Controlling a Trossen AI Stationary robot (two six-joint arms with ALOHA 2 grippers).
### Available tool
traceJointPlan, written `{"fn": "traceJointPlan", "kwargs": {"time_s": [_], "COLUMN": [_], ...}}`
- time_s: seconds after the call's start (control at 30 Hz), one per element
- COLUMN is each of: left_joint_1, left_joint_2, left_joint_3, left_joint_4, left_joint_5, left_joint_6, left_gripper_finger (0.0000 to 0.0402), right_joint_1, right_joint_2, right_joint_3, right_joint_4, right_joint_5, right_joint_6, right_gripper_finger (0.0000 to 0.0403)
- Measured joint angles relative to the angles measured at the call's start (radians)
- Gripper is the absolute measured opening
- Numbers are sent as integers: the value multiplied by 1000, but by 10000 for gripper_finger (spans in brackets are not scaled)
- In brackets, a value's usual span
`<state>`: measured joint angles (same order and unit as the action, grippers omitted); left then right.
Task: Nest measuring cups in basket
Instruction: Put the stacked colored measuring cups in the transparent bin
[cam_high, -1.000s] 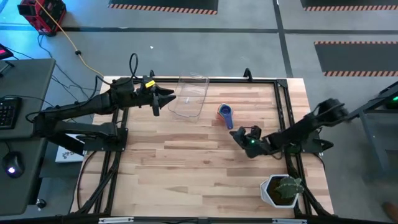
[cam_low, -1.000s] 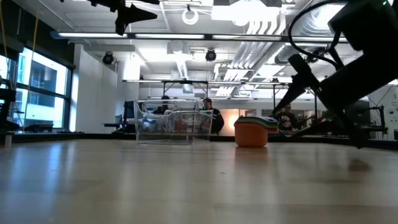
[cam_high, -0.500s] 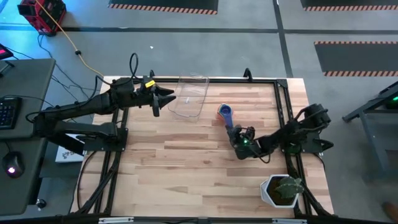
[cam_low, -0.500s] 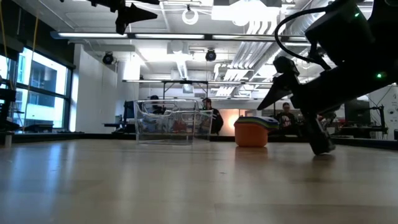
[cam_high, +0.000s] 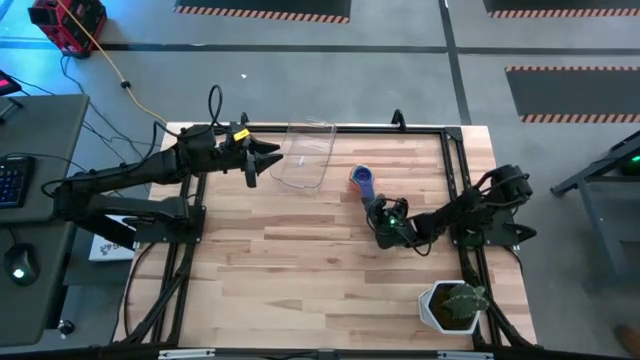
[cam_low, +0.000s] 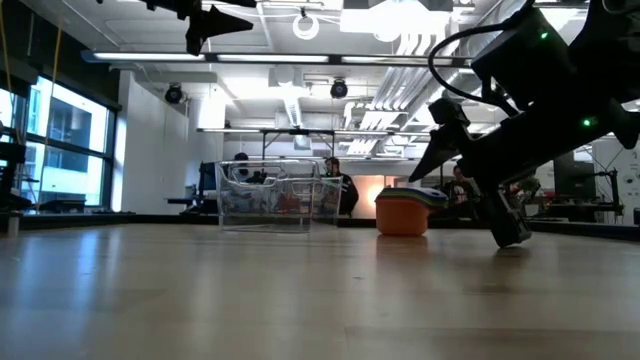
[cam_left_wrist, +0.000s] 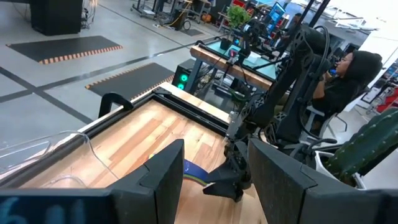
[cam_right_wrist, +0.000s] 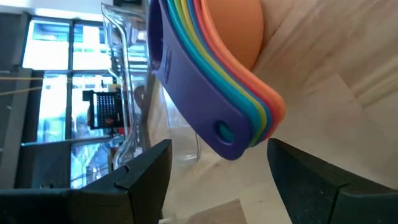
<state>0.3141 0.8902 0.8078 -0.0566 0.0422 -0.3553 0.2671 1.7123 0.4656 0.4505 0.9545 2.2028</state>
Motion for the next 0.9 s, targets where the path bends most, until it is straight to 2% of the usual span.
{"fn": "traceJointPlan", "kwargs": {"time_s": [0.23, 0.9], "left_joint_1": [0, 0], "left_joint_2": [0, 0], "left_joint_3": [0, 0], "left_joint_4": [0, 0], "left_joint_5": [0, -1], "left_joint_6": [0, -7], "left_gripper_finger": [170, 170], "right_joint_1": [1, -71], "right_joint_2": [-4, -6], "right_joint_3": [0, -2], "right_joint_4": [-59, -89], "right_joint_5": [4, 25], "right_joint_6": [65, 58], "right_gripper_finger": [255, 254]}}
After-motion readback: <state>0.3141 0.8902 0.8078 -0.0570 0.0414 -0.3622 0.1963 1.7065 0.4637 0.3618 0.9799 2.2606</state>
